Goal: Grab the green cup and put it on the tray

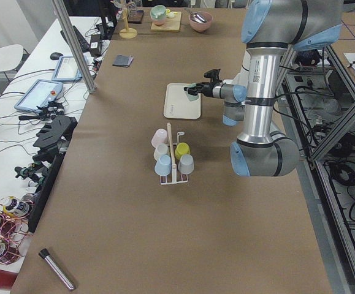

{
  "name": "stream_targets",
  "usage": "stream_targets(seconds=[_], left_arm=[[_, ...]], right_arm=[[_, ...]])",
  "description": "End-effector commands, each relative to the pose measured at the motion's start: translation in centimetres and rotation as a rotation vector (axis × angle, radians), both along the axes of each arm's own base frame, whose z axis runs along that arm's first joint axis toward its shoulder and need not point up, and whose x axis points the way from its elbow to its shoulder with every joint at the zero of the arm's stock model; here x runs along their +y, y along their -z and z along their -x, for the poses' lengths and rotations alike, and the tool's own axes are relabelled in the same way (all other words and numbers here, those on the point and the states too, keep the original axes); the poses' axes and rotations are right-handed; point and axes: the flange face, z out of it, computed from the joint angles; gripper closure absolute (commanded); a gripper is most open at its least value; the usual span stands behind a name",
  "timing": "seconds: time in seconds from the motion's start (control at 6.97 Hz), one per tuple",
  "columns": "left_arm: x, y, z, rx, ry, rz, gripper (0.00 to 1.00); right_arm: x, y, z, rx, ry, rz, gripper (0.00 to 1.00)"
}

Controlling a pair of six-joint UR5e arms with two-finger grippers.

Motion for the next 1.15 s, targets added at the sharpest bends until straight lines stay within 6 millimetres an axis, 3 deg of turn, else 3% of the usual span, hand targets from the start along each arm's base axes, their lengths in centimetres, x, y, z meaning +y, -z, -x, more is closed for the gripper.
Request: stream_targets(seconds=[0.0,0.29,0.57,1.0], left_arm=[[-2.0,0.9,-4.4,-0.009,0.031,0.005,0.32],[-2.8,0.7,-5.4,0.001,0.038,0.019,0.30],[-3.4,0.9,-8.6,-0.001,0.044,0.023,0.29],[-3.8,-0.6,-10.4,-0.028,0.047,0.023,0.28]], right_arm=[[0.0,-0.2,0.1,0.000,0.000,0.005,0.00],[0.1,-0.3,0.0,0.000,-0.001,0.008,0.00],[0.1,-0.4,0.1,0.002,0.001,0.010,0.00],[0.1,-0.5,0.1,0.002,0.001,0.012,0.00]])
